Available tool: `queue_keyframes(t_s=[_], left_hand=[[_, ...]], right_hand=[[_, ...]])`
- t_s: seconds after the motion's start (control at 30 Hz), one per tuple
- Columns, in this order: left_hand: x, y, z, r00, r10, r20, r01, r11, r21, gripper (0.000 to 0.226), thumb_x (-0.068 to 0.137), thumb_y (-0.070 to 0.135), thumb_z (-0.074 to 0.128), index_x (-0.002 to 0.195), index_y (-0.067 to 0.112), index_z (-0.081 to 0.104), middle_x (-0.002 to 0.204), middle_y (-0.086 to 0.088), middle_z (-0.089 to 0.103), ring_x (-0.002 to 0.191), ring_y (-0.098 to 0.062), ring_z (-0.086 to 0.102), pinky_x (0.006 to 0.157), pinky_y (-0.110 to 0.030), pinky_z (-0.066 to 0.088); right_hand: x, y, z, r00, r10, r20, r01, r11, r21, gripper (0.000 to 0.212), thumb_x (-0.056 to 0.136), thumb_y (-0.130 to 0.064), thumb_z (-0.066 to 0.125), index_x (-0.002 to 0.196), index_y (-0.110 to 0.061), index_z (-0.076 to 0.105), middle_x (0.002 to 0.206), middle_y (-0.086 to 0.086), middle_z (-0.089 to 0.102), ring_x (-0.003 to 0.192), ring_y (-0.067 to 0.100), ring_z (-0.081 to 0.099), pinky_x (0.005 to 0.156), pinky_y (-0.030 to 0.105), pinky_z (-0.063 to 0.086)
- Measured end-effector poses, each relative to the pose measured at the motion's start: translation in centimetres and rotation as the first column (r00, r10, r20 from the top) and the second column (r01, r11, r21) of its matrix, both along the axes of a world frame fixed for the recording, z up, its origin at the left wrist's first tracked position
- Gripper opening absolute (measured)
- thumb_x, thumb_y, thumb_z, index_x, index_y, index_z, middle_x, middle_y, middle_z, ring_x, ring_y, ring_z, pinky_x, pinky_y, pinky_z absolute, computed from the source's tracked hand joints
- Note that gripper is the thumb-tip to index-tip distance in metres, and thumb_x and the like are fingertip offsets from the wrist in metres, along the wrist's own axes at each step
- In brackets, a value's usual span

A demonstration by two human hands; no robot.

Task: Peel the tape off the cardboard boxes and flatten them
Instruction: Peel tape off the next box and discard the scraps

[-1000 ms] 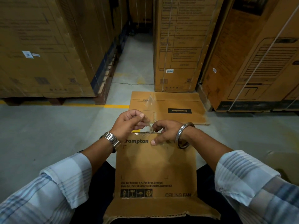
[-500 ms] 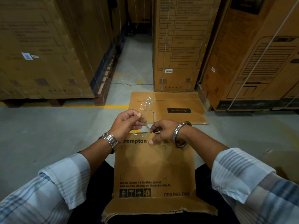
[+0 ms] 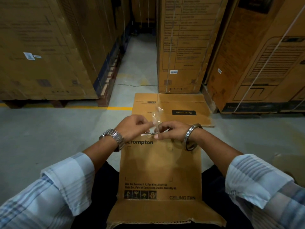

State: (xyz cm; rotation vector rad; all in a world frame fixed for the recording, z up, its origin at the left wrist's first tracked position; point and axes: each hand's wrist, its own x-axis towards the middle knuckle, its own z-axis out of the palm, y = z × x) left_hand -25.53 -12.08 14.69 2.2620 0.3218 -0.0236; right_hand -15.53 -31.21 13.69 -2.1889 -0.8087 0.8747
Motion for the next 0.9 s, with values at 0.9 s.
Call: queue_keyframes(t_s=[0.9], left_hand=[[1.2, 0.5, -2.2, 0.992, -0.109, 0.071, 0.127, 0.922, -0.366, 0.024, 0.088, 0.024, 0.076, 0.09, 0.0, 0.072, 0.091, -0.014, 0.077, 0.08, -0.019, 0.066, 0.083, -0.038, 0.052]], right_hand=[[-0.3, -1.3, 0.3, 0.875, -0.313, -0.37, 0.439, 0.835, 0.331, 0.011, 0.094, -0.015, 0.064, 0.085, -0.021, 0.067, 0.102, -0.001, 0.078, 0.1, 0.014, 0.072, 0.103, 0.045, 0.047]])
